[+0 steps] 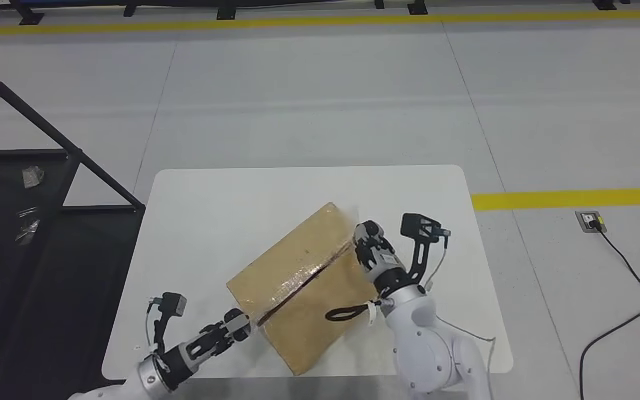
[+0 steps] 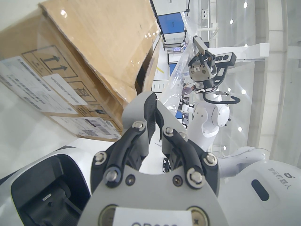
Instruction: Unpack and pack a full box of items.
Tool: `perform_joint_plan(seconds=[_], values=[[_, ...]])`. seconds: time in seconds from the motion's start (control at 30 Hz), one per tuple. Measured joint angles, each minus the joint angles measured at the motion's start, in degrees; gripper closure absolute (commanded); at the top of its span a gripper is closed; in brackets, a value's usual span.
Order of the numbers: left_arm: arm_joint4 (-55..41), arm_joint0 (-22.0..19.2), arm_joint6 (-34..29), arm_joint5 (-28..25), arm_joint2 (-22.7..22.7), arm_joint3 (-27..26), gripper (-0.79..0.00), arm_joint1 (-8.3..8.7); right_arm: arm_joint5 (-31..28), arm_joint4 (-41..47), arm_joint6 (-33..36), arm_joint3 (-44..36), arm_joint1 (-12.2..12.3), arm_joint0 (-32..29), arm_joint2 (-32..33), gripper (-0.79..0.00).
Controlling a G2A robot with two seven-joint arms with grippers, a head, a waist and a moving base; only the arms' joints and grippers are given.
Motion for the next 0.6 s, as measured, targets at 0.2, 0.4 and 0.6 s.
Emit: perform_joint_plan(seconds=[0.2, 0.4, 0.6], values=[[3.3, 0.0, 1.4, -0.4, 0.9, 0.4, 0.0, 0.03, -1.4, -1.4, -0.1, 0.6, 0.4, -0.5, 0.1, 0.0], [3.7, 0.4, 2.7, -1.5, 1.3, 0.0, 0.0, 0.0, -3.9, -0.4, -2.9, 0.4, 0.8, -2.1, 0.7, 0.0], [4.7, 0.7, 2.0, -1.0, 1.0, 0.1, 0.0, 0.19, -4.7, -0.6, -2.7, 0.5, 1.2, -2.8, 1.2, 0.0]])
